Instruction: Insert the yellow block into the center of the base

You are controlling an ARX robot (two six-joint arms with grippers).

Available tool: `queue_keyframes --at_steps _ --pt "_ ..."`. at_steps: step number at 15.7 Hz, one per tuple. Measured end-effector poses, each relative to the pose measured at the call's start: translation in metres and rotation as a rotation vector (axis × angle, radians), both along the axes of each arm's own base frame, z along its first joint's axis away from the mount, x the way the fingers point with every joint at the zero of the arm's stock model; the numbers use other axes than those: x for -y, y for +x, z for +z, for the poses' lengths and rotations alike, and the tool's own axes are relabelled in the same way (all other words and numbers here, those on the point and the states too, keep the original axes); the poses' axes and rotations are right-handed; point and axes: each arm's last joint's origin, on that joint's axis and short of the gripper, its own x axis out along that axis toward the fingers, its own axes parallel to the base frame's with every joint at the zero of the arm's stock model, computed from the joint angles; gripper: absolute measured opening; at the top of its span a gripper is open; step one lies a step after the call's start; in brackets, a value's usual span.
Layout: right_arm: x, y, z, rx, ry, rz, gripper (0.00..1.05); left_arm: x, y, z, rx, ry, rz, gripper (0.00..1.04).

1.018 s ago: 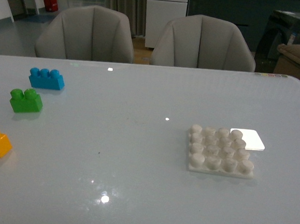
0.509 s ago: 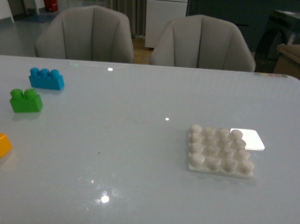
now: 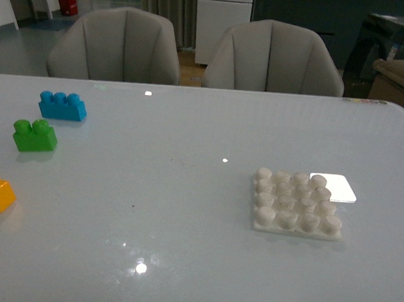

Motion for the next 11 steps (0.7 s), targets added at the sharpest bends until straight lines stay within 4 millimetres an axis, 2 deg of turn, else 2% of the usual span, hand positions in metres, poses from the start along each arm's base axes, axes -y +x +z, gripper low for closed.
queue_keyframes --at_steps 2,3,4,6,8,10,11 --pt "0.004 0.031 0.031 0.058 0.004 0.012 0.98 0.0 0.0 0.0 0.0 0.0 0.0 0.98" --pt "0.004 0.064 0.048 0.038 0.017 0.03 0.98 0.0 0.0 0.0 0.0 0.0 0.0 0.98" --pt "0.003 0.094 0.052 -0.037 0.034 0.048 0.98 0.0 0.0 0.0 0.0 0.0 0.0 0.98" --pt "-0.014 0.193 0.029 -0.356 0.065 0.102 0.98 0.0 0.0 0.0 0.0 0.0 0.0 0.98" --pt "-0.022 0.231 0.012 -0.469 0.053 0.102 0.98 0.0 0.0 0.0 0.0 0.0 0.0 0.98" --pt "-0.032 0.265 -0.02 -0.614 0.037 0.104 0.98 0.0 0.0 0.0 0.0 0.0 0.0 0.98" --pt "-0.036 0.273 -0.04 -0.687 0.027 0.108 0.98 0.0 0.0 0.0 0.0 0.0 0.0 0.98"
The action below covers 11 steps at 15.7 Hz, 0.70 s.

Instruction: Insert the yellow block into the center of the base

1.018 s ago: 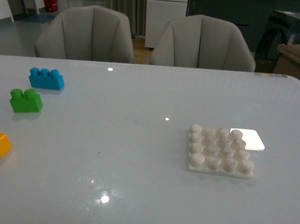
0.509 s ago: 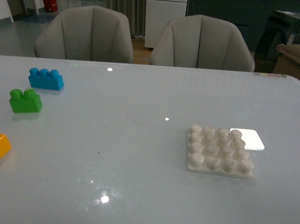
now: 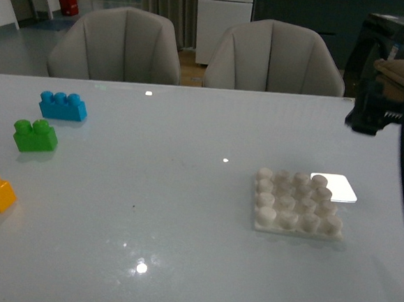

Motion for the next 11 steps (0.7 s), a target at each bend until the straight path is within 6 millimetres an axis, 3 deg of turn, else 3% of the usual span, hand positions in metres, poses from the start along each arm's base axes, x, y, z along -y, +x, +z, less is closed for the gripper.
queue_keyframes --at_steps 2,5,8,11 --pt "-0.006 0.007 -0.035 -0.116 -0.017 0.014 0.98 0.0 0.0 0.0 0.0 0.0 0.0 0.98" --pt "-0.012 0.01 -0.067 -0.197 -0.02 0.021 0.98 0.0 0.0 0.0 0.0 0.0 0.0 0.98" --pt "-0.016 0.015 -0.084 -0.224 -0.003 0.02 0.98 0.0 0.0 0.0 0.0 0.0 0.0 0.98" --pt "-0.02 0.022 -0.087 -0.23 0.015 0.025 0.98 0.0 0.0 0.0 0.0 0.0 0.0 0.98"
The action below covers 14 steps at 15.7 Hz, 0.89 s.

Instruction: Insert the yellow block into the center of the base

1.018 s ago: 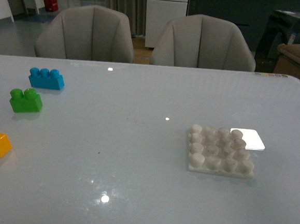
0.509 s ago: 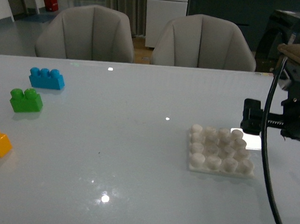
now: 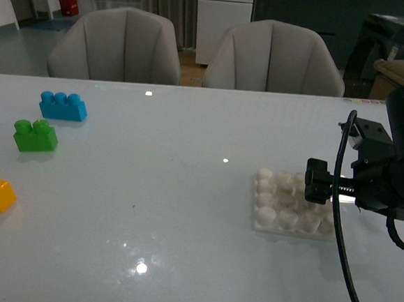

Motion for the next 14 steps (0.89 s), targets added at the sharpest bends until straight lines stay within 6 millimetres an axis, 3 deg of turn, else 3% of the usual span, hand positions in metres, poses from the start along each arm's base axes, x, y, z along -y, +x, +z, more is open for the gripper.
queue_keyframes --at_steps 10,14 --pt "-0.024 0.004 -0.009 -0.036 0.035 0.011 0.98 0.0 0.0 0.0 0.0 0.0 0.0 0.98" --pt "-0.049 0.001 -0.008 -0.039 0.072 0.053 0.98 0.0 0.0 0.0 0.0 0.0 0.0 0.98"
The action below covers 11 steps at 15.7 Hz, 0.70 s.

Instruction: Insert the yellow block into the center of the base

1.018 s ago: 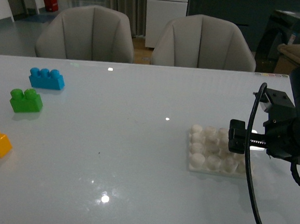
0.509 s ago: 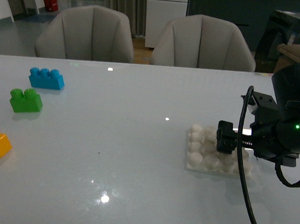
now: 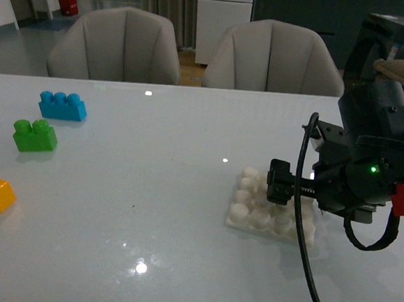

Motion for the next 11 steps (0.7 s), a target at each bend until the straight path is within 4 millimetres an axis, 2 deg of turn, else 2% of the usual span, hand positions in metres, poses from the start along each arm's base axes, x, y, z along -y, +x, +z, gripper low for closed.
queue_keyframes --at_steps 11 --pt "-0.062 0.006 -0.004 0.027 0.028 0.109 0.98 0.0 0.0 0.0 0.0 0.0 0.0 0.98"
